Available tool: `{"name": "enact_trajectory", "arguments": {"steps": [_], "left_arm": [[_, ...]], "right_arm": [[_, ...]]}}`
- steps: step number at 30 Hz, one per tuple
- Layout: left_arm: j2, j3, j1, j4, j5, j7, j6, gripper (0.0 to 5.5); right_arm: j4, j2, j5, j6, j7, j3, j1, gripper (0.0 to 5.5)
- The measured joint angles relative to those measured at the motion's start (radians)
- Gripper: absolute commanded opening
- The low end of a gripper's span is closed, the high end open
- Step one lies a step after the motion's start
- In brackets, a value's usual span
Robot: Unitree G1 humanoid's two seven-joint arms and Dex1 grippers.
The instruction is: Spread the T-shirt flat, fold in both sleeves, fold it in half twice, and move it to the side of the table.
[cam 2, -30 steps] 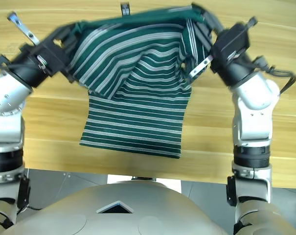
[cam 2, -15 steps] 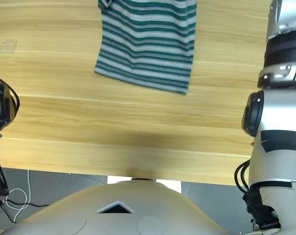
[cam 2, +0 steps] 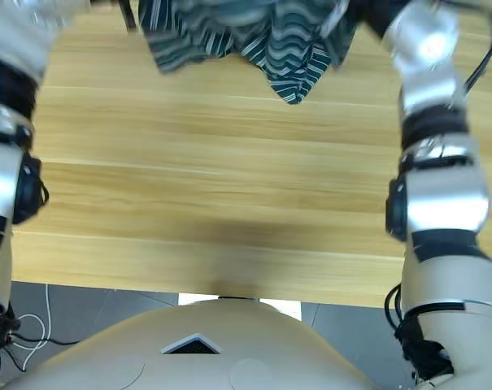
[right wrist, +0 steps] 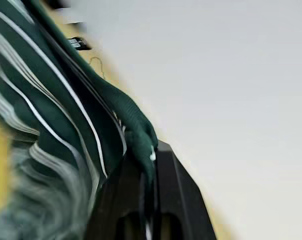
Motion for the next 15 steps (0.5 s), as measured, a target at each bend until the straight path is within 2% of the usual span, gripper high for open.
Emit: {"name": "enact_trajectory", "arguments": {"steps": [3,5,8,12,15], "left_arm": [[0.058,0.0,0.337,-0.292,-0.033,-0.029,0.0,0.03],[0.097,0.005,0.522,-0.477,-0.041,-0.051,0.034,0.03],[0.149,0.07,0.641,-0.698,-0.069,-0.077,0.106,0.03],[0.239,0.157,0.728,-0.92,-0.099,-0.132,0.174,0.03],[0.306,0.196,0.829,-1.065,-0.1,-0.177,0.203,0.03]], "right_arm": [[-0.232,0.006,0.08,0.035,0.111,0.013,0.273,0.01],[-0.331,0.0,0.122,0.082,0.172,0.011,0.367,0.01],[-0.43,-0.025,0.213,0.171,0.252,-0.027,0.4,0.01],[-0.656,-0.047,0.459,0.34,0.453,-0.073,0.483,0.82],[-0.877,-0.135,0.571,0.459,0.617,-0.068,0.605,1.35]]}}
